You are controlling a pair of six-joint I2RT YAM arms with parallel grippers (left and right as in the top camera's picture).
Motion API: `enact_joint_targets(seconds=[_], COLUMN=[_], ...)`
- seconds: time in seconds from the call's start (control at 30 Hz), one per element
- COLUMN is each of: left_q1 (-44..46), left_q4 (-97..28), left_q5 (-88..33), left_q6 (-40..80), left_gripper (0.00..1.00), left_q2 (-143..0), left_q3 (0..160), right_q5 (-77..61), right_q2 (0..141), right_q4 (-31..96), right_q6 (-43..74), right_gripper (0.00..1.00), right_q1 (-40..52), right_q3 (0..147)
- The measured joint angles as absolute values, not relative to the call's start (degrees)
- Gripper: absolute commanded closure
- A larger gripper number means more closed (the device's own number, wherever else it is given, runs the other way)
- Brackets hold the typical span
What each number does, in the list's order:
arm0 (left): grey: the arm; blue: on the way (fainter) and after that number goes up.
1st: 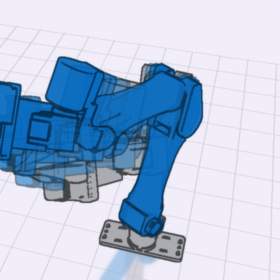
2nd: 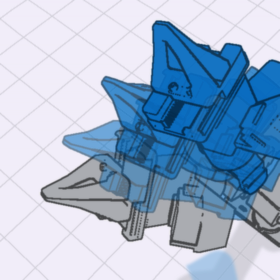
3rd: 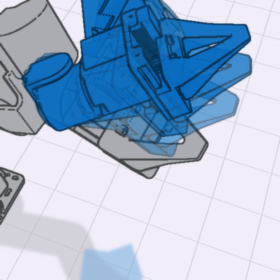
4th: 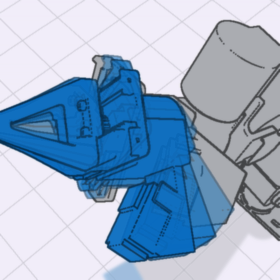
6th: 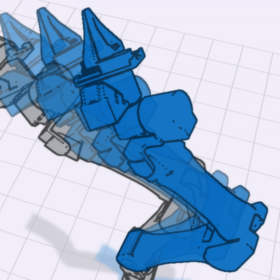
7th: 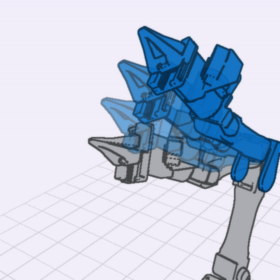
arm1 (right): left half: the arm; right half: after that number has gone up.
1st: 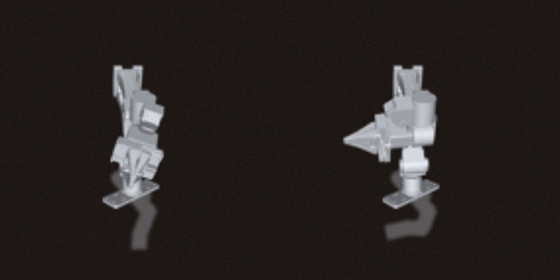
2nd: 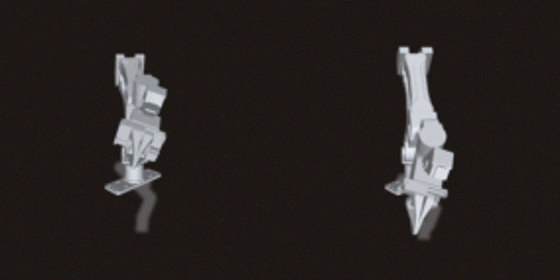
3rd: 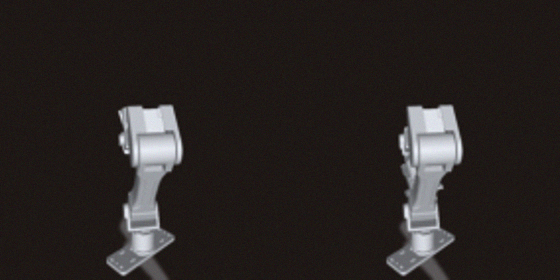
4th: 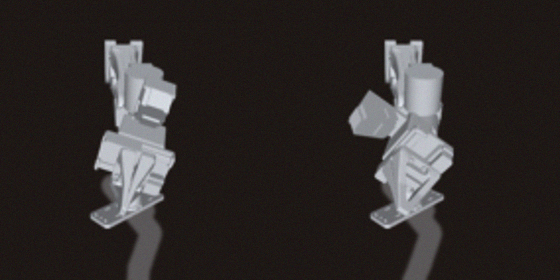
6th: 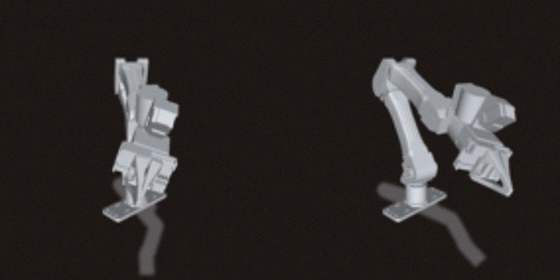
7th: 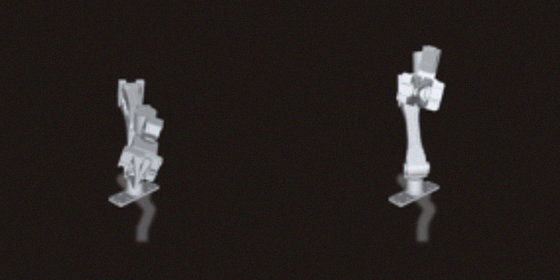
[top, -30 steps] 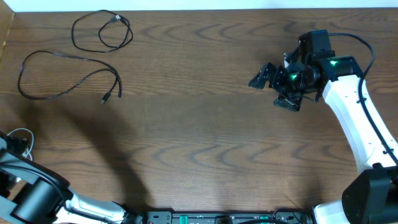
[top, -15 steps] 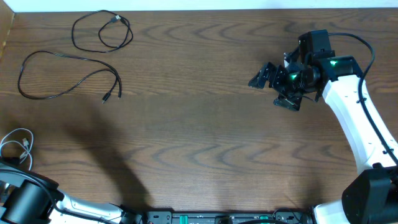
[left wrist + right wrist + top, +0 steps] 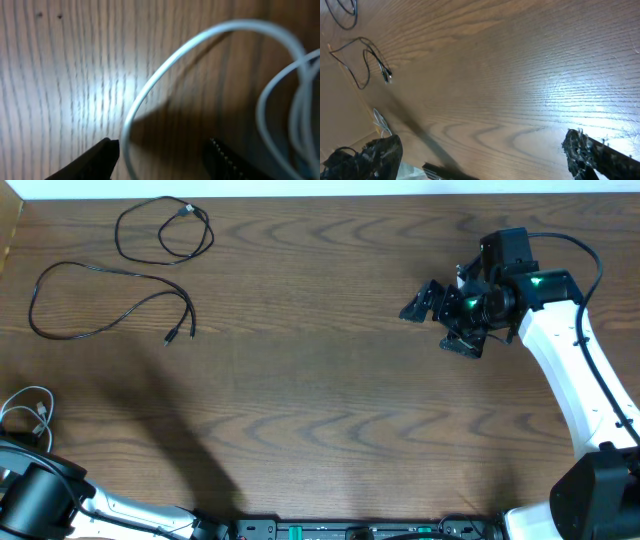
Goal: Untangle cables
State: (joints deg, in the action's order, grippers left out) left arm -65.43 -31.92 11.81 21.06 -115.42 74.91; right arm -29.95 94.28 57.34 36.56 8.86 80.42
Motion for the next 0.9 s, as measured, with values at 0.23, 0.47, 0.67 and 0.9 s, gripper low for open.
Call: enact_joint_targets(seconds=[0.23, 0.47, 0.67, 0.9], left_q1=[-64.0, -59.6, -60.3, -60.4], left_q4=[-25.1, -25.6, -28.0, -26.7], left_q5=[-1.0, -8.5, 1.9, 7.2], left_q6=[16.6, 13.5, 13.4, 13.4], left_gripper=[0.50, 0.37, 0.38, 0.38], left_q2=[-115.4, -115.4, -114.4, -103.2], left_q3=[74.9, 74.9, 74.9, 74.9], right_q5=[-30.0, -30.0, -30.0, -30.0], right_q2=[94.3, 94.3, 94.3, 94.3], right_q4=[57.4, 58.1, 58.1, 58.1], right_q6=[36.6, 36.6, 36.6, 36.6], right_gripper=[0.01, 0.01, 0.01, 0.01], right_q1=[8.9, 8.9, 8.9, 8.9], right_q3=[80.4, 80.4, 80.4, 80.4])
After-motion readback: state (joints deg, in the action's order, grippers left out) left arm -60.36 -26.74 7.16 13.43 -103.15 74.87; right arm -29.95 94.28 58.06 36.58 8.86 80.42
